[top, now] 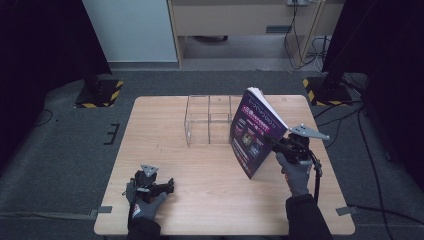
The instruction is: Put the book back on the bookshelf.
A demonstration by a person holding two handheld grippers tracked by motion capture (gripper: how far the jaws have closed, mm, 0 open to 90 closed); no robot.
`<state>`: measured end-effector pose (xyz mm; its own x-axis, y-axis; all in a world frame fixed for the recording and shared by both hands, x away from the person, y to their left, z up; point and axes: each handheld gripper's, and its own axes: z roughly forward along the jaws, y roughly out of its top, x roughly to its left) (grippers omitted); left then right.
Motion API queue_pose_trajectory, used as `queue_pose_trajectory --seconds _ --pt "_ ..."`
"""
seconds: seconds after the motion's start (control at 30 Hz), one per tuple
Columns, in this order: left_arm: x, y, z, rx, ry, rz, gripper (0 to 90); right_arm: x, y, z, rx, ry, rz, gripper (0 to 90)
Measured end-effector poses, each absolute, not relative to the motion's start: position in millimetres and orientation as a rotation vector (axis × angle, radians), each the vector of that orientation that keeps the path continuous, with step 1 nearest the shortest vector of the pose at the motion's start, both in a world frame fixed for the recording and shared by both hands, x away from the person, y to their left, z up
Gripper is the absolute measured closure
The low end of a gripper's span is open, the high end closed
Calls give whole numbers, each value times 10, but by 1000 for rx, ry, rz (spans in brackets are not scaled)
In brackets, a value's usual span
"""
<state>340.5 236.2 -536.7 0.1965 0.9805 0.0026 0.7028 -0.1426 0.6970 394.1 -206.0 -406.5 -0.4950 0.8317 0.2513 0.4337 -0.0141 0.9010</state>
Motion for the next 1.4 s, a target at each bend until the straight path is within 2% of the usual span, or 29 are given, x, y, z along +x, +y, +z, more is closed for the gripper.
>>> queue_pose_trajectory --seconds 0.1,0.13,0.3,0.63,1.03,1.4 --pt "3405 2362 -5367 1913 1566 638 0 3958 -2036 -4055 1325 1907 1500 752" --pt "3406 2362 -5367 1913 1566 638 0 3967 -2028 -4058 1331 1908 1492 787" --pt "3406 2362 -5367 1914 1566 639 0 3963 -2025 -4048 1346 1906 1505 823" --pt "3410 2363 -5367 1910 1569 639 0 3976 -1920 -3930 1291 1869 1507 829" --pt "3418 2367 -5367 1909 1571 639 0 4268 -1745 -3798 1263 1844 1486 829" --pt "3420 2367 -5368 1908 1569 641 0 4547 -1600 -3842 1255 1799 1448 829"
